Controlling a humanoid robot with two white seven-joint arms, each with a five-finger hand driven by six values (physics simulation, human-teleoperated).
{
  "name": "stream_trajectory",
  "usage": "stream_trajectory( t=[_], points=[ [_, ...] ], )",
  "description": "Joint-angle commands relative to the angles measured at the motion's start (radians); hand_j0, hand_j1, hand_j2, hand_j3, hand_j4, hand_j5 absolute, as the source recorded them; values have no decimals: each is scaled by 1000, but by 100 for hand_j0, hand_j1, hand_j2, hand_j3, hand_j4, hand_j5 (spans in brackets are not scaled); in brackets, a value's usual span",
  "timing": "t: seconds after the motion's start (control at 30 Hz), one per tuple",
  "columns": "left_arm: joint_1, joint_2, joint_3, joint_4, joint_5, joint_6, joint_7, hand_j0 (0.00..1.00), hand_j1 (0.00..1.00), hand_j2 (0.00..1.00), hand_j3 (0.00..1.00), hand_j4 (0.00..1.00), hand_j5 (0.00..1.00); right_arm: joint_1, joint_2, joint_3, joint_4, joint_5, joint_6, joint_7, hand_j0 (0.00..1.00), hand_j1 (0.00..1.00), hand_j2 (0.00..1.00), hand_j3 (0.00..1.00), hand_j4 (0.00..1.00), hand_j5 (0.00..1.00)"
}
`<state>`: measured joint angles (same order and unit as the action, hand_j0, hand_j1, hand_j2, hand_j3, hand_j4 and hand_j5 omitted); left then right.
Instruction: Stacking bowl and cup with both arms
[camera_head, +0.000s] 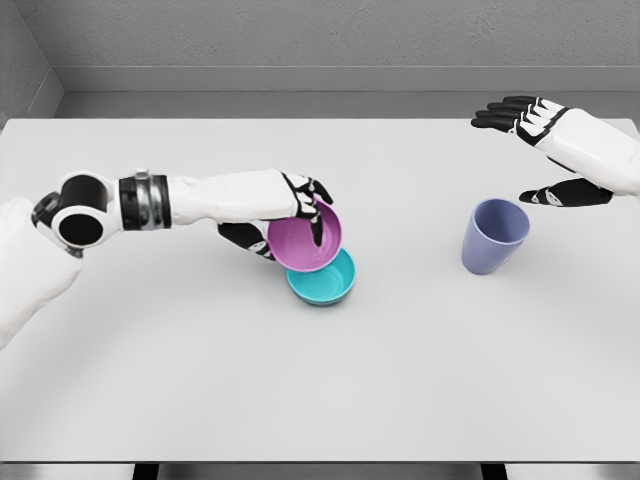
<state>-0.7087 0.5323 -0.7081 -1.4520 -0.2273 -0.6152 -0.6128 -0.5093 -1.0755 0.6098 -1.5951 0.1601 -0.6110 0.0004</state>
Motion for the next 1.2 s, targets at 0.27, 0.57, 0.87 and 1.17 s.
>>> stream_trajectory(
  t=[0.27,0.57,0.87,1.17],
  points=[
    [-9,-57,-76,68,0,4,2,51,51,51,51,51,51,0,-1,-1,0,-7,0,0,100,100,100,100,100,100],
    [-11,-57,-76,58,0,4,2,97,97,97,97,97,97,0,-1,-1,0,-7,0,1,100,100,100,100,100,100],
    [-26,-2,-82,35,25,4,2,100,100,100,100,100,100,0,-1,-1,0,-7,0,1,100,100,100,100,100,100],
    [-15,219,-76,67,115,4,2,100,100,100,100,100,100,0,-4,-5,12,-7,7,36,100,100,100,100,100,100]
  ],
)
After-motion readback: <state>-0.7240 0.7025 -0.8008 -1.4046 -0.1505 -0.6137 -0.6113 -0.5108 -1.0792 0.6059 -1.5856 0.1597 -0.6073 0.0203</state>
